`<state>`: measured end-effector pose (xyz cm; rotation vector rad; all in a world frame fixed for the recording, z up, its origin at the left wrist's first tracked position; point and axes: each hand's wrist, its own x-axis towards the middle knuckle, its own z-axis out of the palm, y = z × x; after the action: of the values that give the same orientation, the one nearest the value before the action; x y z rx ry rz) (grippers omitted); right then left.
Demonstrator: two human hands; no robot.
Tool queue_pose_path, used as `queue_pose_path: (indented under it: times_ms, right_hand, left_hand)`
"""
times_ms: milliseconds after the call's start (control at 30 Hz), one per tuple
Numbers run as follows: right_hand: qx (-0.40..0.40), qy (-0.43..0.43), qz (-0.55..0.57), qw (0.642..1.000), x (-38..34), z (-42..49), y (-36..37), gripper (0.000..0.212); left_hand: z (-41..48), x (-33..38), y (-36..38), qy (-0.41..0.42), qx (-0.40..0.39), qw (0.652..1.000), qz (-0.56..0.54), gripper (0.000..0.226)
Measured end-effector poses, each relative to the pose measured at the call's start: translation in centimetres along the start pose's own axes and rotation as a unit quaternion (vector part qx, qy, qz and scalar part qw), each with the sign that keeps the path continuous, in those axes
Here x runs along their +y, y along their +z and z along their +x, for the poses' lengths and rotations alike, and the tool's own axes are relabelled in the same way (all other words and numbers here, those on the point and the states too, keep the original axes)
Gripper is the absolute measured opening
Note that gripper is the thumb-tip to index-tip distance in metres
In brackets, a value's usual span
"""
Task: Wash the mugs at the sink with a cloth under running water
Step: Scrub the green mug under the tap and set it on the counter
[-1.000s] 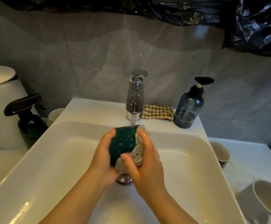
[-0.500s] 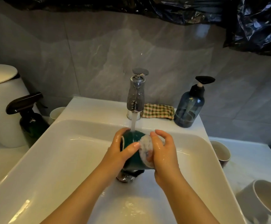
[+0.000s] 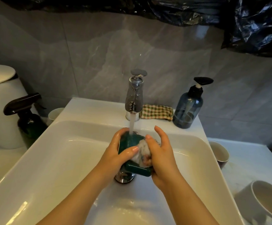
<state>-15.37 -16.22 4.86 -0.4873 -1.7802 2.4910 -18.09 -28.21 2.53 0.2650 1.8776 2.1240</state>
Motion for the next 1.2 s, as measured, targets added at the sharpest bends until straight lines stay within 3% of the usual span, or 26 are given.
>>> queue_pose_path:
  times_ms: [100, 167, 233, 300, 333, 400, 500, 567, 667, 733, 800, 867, 933, 1033, 1200]
  right_hand:
    - [-0.015, -0.022, -0.007, 1.0, 0.2, 0.0, 0.1, 0.036]
    - [-0.056, -0.075, -0.053, 0.994, 0.6, -0.2, 0.1, 0.031]
    - [-0.094, -0.132, -0.149, 0.975, 1.4, -0.4, 0.0, 0.031]
    - [-0.122, -0.193, -0.278, 0.933, 2.4, -0.5, 0.3, 0.046]
    - [-0.119, -0.217, -0.319, 0.915, 2.8, -0.5, 0.4, 0.051]
    - [-0.089, -0.217, -0.289, 0.928, 2.9, -0.6, 0.6, 0.05]
    - [-0.027, -0.177, -0.174, 0.968, 2.3, 0.0, 0.1, 0.043]
    - [0.013, -0.159, -0.15, 0.976, 1.6, 0.2, -0.3, 0.041]
    - [0.001, -0.155, -0.241, 0.958, 1.2, 0.1, -0.7, 0.041]
    - [-0.015, -0.173, -0.361, 0.916, 0.9, 0.0, -0.7, 0.037]
    - [-0.01, -0.19, -0.463, 0.866, 0.5, -0.1, -0.7, 0.035]
    - [0.0, -0.203, -0.526, 0.826, 0.1, -0.1, -0.8, 0.041]
    - [-0.014, -0.218, -0.541, 0.812, 0.1, -0.1, -0.9, 0.043]
    - [-0.019, -0.242, -0.464, 0.852, 0.8, 0.0, -1.1, 0.034]
    - [0.124, -0.261, -0.215, 0.933, 1.1, -0.1, -1.0, 0.024]
  left_hand:
    - [0.0, -0.1, -0.1, -0.016, 0.056, 0.997, -0.053, 0.036]
    - [0.0, 0.0, 0.2, -0.11, 0.098, 0.979, -0.144, 0.025]
    - [-0.1, 0.3, -0.1, -0.232, 0.118, 0.932, -0.252, 0.036]
    - [0.0, 0.7, -0.8, -0.294, 0.102, 0.891, -0.332, 0.046]
    - [0.0, 0.7, -1.0, -0.307, 0.084, 0.887, -0.334, 0.051]
    - [0.0, 0.5, -1.4, -0.323, 0.054, 0.896, -0.301, 0.058]
    - [0.2, 1.1, -0.1, -0.27, 0.052, 0.937, -0.215, 0.054]
    - [0.6, 1.5, 0.9, -0.171, 0.121, 0.975, -0.078, 0.036]
    - [0.2, 1.4, 0.9, 0.017, 0.14, 0.986, 0.092, 0.03]
    - [-0.1, 0.8, 0.1, 0.087, 0.125, 0.956, 0.249, 0.027]
    - [0.1, 0.3, -0.6, 0.09, 0.112, 0.929, 0.34, 0.028]
    - [0.2, 1.0, -0.5, 0.02, 0.076, 0.963, 0.256, 0.034]
    - [0.2, 1.4, -0.1, -0.056, 0.053, 0.988, 0.136, 0.035]
    - [0.4, 1.5, -0.2, -0.093, 0.085, 0.989, 0.082, 0.038]
    - [0.5, 1.4, -1.1, -0.156, 0.12, 0.979, -0.057, 0.038]
